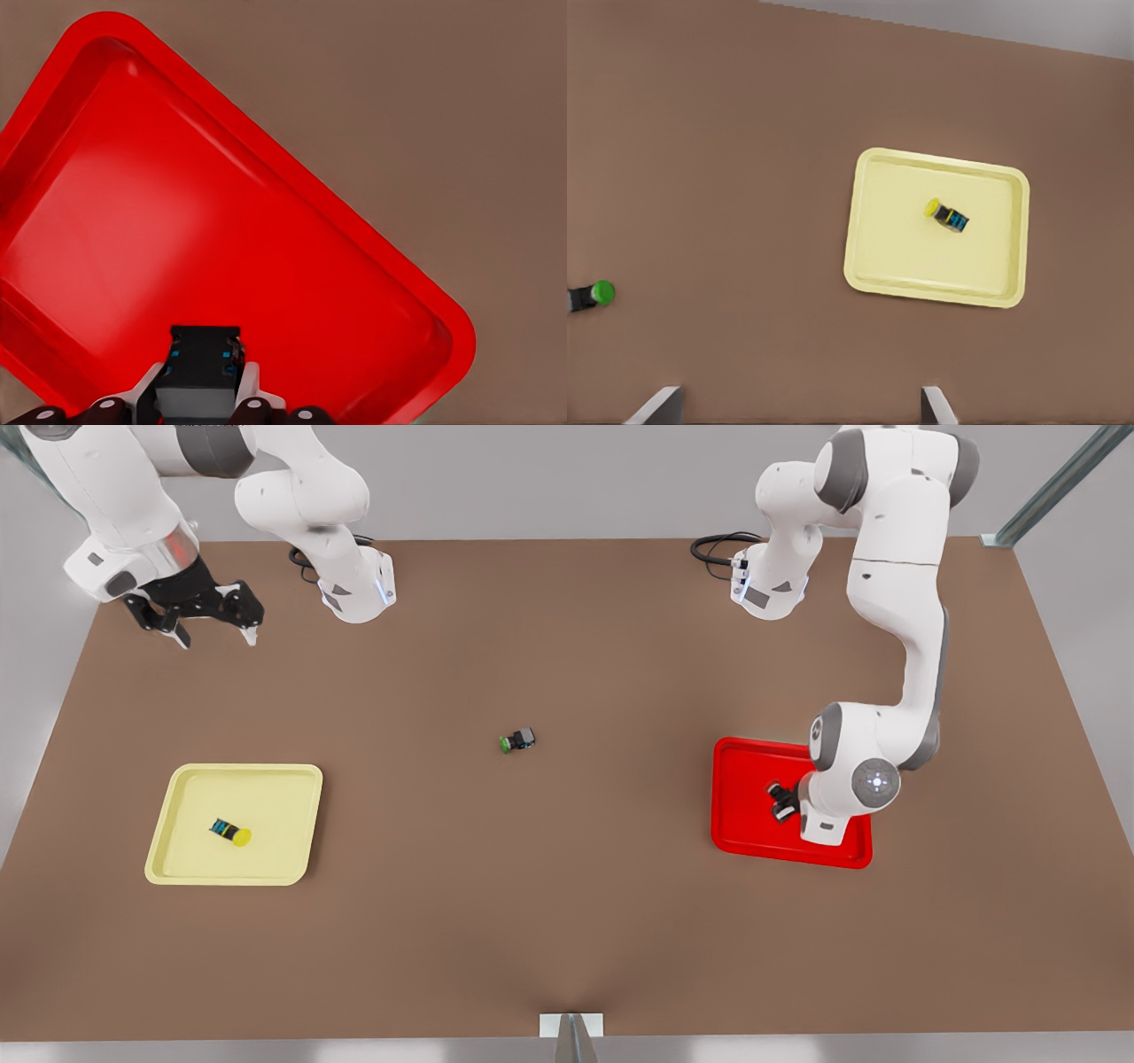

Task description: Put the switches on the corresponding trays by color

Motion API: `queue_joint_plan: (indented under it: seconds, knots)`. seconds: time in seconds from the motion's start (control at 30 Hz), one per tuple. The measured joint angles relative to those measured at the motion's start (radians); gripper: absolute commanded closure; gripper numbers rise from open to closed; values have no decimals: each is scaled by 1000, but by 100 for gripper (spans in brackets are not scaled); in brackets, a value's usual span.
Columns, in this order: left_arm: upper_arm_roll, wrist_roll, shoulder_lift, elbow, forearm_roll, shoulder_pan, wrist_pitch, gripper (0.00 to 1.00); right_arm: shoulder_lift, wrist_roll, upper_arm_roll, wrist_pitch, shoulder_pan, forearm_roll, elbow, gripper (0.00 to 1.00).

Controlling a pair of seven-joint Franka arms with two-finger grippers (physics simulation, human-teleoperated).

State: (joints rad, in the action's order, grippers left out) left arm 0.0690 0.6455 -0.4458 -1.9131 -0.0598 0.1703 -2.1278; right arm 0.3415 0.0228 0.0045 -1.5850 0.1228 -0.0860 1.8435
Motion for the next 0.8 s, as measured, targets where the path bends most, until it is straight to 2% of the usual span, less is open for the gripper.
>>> queue_joint_plan:
  seconds: [0.03,0.07,0.1,0.27,0.33,0.4,0.47,0.5,0.53,0.57,0.63,0.8]
  knots:
    - [0,-31,11,-29,-1,-23,-11,43,-8,-27,-5,8,-1,2,-10,0]
    - [0,-36,13,-56,-2,-21,-27,26,-9,-61,-7,7,-7,3,-9,0]
    - [0,-50,14,-63,-3,-21,-27,1,-7,-66,-8,9,-7,3,-9,0]
    - [-1,-64,30,-20,-7,-22,-11,0,-10,-67,-16,-5,-13,34,-3,0]
    - [-17,-105,52,188,-8,-20,98,0,-16,-67,-17,-31,-11,37,-1,0]
    - [-27,-357,206,246,-6,-21,185,0,-16,-67,-16,-33,-7,38,-4,0]
    - [-23,-553,371,267,-4,-23,384,1,-18,-68,-15,-33,-4,38,-1,0]
    - [7,-655,403,321,-1,6,516,0,-19,-70,-15,-33,-5,38,-3,0]
    - [14,-659,354,435,-1,3,658,0,-25,-70,-15,-33,-3,38,-4,0]
    - [4,-652,265,546,-2,-17,701,0,-30,-70,-15,-44,-2,38,-1,0]
    - [-64,-618,220,553,1,9,642,0,-29,-69,-15,-46,-2,38,2,0]
    - [-95,-590,185,540,19,5,588,0,-27,-69,-15,-38,-5,38,13,0]
